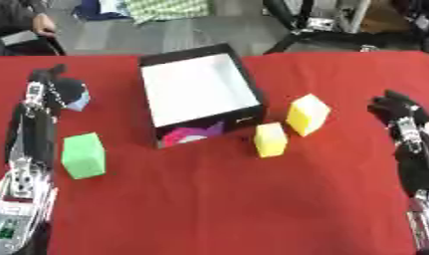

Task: Pick up objects on the table and place them in the box.

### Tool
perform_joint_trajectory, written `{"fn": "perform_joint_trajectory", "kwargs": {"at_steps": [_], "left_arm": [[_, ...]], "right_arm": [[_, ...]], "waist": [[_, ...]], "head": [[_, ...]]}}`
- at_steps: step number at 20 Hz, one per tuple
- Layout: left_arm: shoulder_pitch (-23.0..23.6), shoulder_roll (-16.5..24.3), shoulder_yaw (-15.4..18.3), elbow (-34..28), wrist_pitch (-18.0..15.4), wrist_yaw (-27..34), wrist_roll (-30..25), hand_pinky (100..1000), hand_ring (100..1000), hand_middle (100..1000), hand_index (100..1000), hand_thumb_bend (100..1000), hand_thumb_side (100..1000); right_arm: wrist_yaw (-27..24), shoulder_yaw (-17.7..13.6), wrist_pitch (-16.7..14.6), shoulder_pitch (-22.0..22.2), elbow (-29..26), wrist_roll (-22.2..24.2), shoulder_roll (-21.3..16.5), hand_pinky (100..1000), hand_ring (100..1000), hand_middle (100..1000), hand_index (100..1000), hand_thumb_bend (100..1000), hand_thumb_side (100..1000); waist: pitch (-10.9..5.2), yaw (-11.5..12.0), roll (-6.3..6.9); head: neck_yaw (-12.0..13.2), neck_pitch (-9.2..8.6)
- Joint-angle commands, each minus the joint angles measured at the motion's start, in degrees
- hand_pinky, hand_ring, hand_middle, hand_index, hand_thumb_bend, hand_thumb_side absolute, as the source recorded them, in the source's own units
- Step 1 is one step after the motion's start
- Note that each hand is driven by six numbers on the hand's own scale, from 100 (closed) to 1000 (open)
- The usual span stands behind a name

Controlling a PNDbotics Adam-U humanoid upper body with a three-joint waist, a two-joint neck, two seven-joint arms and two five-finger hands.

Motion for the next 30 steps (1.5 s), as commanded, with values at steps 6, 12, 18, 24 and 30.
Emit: {"fn": "perform_joint_trajectory", "kwargs": {"at_steps": [6, 12, 18, 24, 30], "left_arm": [[-0.5, 0.5, 0.2, -1.2, -0.1, -0.4, 0.0, 804, 703, 617, 852, 133, 1000], [-1.1, 3.9, 0.4, -1.8, 0.0, -1.3, -0.6, 806, 710, 623, 856, 157, 981], [-2.1, 18.7, 0.0, -3.9, 0.5, -7.1, -7.3, 821, 761, 705, 907, 241, 853], [-3.0, 37.7, -4.4, -4.2, -0.5, -20.3, -26.9, 822, 786, 779, 955, 394, 673], [-6.8, 45.1, -10.6, -2.1, -4.7, -31.6, -42.3, 803, 763, 788, 950, 542, 634]], "right_arm": [[-0.5, -0.3, -0.1, -0.3, -0.6, 0.3, -0.6, 957, 810, 751, 845, 100, 713], [-0.5, -0.3, -0.1, -0.3, -0.5, 0.5, -0.8, 957, 810, 752, 846, 100, 712], [-0.4, -0.4, -0.1, -0.2, -0.5, 0.5, -1.1, 958, 811, 752, 846, 100, 715], [-0.4, -0.2, -0.1, 0.0, -0.4, 0.8, -1.4, 959, 811, 752, 847, 100, 716], [-0.5, 0.1, 0.0, 0.2, -0.3, 1.2, -1.5, 960, 812, 753, 847, 100, 717]], "waist": [[-0.2, 0.0, -0.25], [-0.26, -0.2, -0.09], [-0.18, -0.9, 0.24], [-0.21, -1.7, 0.66], [-0.49, -2.4, 0.94]], "head": [[0.1, -0.07], [0.1, -0.07], [-0.5, -0.07], [-1.0, -0.07], [-1.2, -0.07]]}}
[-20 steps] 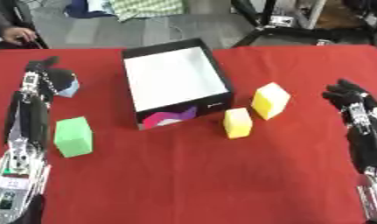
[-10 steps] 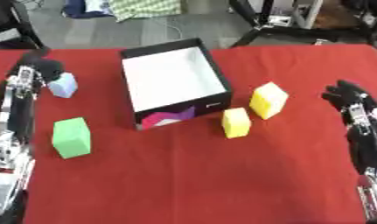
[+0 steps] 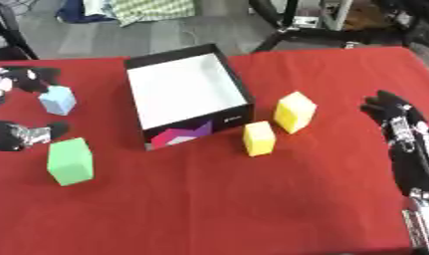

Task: Pick up objects on the table and place them in the box.

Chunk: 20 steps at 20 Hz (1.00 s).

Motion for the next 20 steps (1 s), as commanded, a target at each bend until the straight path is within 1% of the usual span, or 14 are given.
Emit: {"fn": "perform_joint_trajectory", "kwargs": {"at_steps": [1, 5, 8, 14, 17, 20], "left_arm": [[-2.3, 3.9, -2.4, 1.1, -1.7, -5.3, -6.1, 799, 761, 785, 949, 551, 628], [-4.3, 3.2, -4.9, 5.4, -2.1, -10.6, -7.9, 792, 767, 783, 945, 596, 642], [-5.8, 1.9, -6.5, 9.5, -2.6, -13.6, -8.2, 789, 768, 783, 943, 595, 641], [-7.2, -1.5, -8.0, 17.2, -3.1, -18.0, -6.6, 787, 768, 787, 942, 602, 644], [-7.6, -2.7, -8.0, 19.4, -3.4, -19.4, -5.0, 783, 763, 782, 938, 597, 637], [-7.7, -3.6, -7.8, 20.9, -2.8, -20.8, -2.0, 779, 753, 772, 927, 576, 620]], "right_arm": [[-0.5, 0.0, 0.0, -0.3, -0.4, 0.2, -1.3, 960, 812, 753, 847, 100, 717], [-0.5, 0.1, 0.0, -0.3, -0.4, 0.4, -1.4, 961, 812, 753, 848, 100, 716], [-0.6, 0.2, 0.0, -0.3, -0.4, 0.5, -1.4, 961, 812, 754, 848, 100, 716], [-0.6, 0.2, 0.0, -0.3, -0.4, 0.7, -1.4, 961, 813, 754, 849, 100, 714], [-0.6, 0.2, 0.0, -0.3, -0.4, 0.7, -1.4, 962, 813, 755, 849, 100, 714], [-0.7, 0.2, -0.1, -0.3, -0.3, 0.8, -1.4, 962, 813, 755, 849, 100, 714]], "waist": [[-0.52, -0.2, 0.87], [-0.62, -0.5, 0.92], [-0.71, -0.6, 0.91], [-0.8, -0.7, 0.83], [-0.78, -0.7, 0.79], [-0.75, -0.6, 0.77]], "head": [[-0.3, -0.07], [-0.4, -0.07], [-0.5, -0.07], [-0.6, -0.07], [-0.7, -0.07], [-0.8, -0.07]]}}
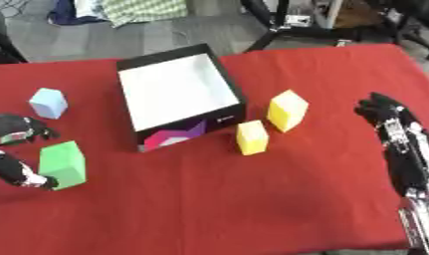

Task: Pick up objects on the table and place them in the box.

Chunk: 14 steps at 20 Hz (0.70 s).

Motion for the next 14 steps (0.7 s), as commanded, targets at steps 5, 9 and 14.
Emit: {"fn": "perform_joint_trajectory", "kwargs": {"at_steps": [5, 9, 14], "left_arm": [[-0.7, -1.0, 0.7, 3.5, 0.4, -1.0, 4.6, 763, 693, 699, 852, 385, 459], [-0.3, -1.5, 1.9, 4.0, 0.7, 2.9, 6.9, 726, 566, 487, 687, 194, 285], [-0.1, -0.7, 3.4, 1.1, 2.7, 5.3, 10.4, 716, 536, 430, 626, 159, 262]], "right_arm": [[-0.3, -0.2, -0.1, -0.5, -0.5, 0.3, -1.0, 963, 814, 756, 850, 100, 713], [-0.3, -0.3, -0.2, -0.5, -0.5, 0.3, -1.0, 964, 814, 756, 850, 100, 712], [-0.3, -0.3, -0.2, -0.5, -0.5, 0.3, -1.0, 964, 814, 756, 850, 100, 713]], "waist": [[-0.74, 0.0, 0.64], [-0.77, 0.0, 0.59], [-0.79, 0.1, 0.6]], "head": [[-0.2, -0.08], [-0.4, -0.08], [-0.4, -0.08]]}}
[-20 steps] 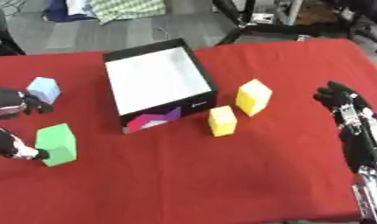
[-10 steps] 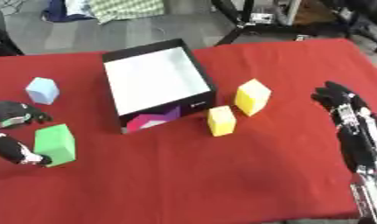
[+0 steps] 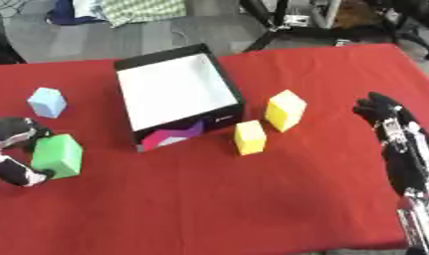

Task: Pick up objects on the table and place them in the box.

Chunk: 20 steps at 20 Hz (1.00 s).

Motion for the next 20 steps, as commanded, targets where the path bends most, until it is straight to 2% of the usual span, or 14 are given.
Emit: {"fn": "perform_joint_trajectory", "kwargs": {"at_steps": [1, 3, 6, 8, 12, 16, 20], "left_arm": [[-0.5, 2.0, 1.3, -1.8, 0.9, 1.1, 1.3, 716, 536, 430, 626, 159, 262], [-1.0, 2.6, 1.9, -2.6, 1.2, 1.4, 1.6, 718, 527, 409, 607, 139, 230], [-4.8, 4.4, 5.1, -6.4, 1.0, 1.9, 3.9, 720, 532, 423, 616, 158, 222], [-7.7, 3.9, 4.7, -8.7, 1.2, 0.9, 5.0, 721, 534, 426, 621, 168, 225], [-13.6, -0.7, 1.2, -6.6, 1.1, -1.9, 4.3, 720, 540, 431, 625, 187, 233], [-19.5, -6.2, -1.4, -0.9, 0.8, -5.6, 2.4, 722, 547, 451, 644, 210, 267], [-26.0, -12.7, -3.1, 5.6, 1.4, -9.5, 1.8, 726, 572, 496, 690, 256, 291]], "right_arm": [[-0.2, -0.3, -0.1, -0.5, -0.5, 0.1, -1.0, 964, 814, 756, 850, 100, 713], [-0.3, -0.1, -0.1, -0.3, -0.4, 0.3, -1.1, 965, 815, 757, 851, 100, 712], [-0.4, 0.2, -0.1, -0.1, -0.3, 0.6, -1.1, 965, 815, 758, 851, 100, 712], [-0.6, 0.4, -0.1, 0.0, -0.3, 0.9, -1.1, 966, 815, 758, 852, 100, 705], [-0.9, 0.8, -0.1, 0.0, -0.1, 1.5, -1.0, 966, 816, 758, 852, 100, 712], [-1.3, 1.2, -0.2, -0.1, 0.0, 2.0, -0.8, 967, 817, 759, 853, 100, 713], [-1.5, 1.2, -0.3, -0.4, 0.0, 2.3, -0.6, 968, 817, 759, 853, 100, 711]], "waist": [[-0.78, 0.1, 0.6], [-1.24, -0.1, 0.56], [-1.58, -0.4, 0.5], [-1.67, -0.6, 0.42], [-1.79, -1.2, -0.03], [-1.42, -2.5, -0.66], [-0.96, -3.2, -1.06]], "head": [[-0.1, -0.09], [0.1, -0.09], [0.6, -0.09], [1.0, -0.09], [1.6, -0.09], [2.1, -0.09], [1.4, -0.09]]}}
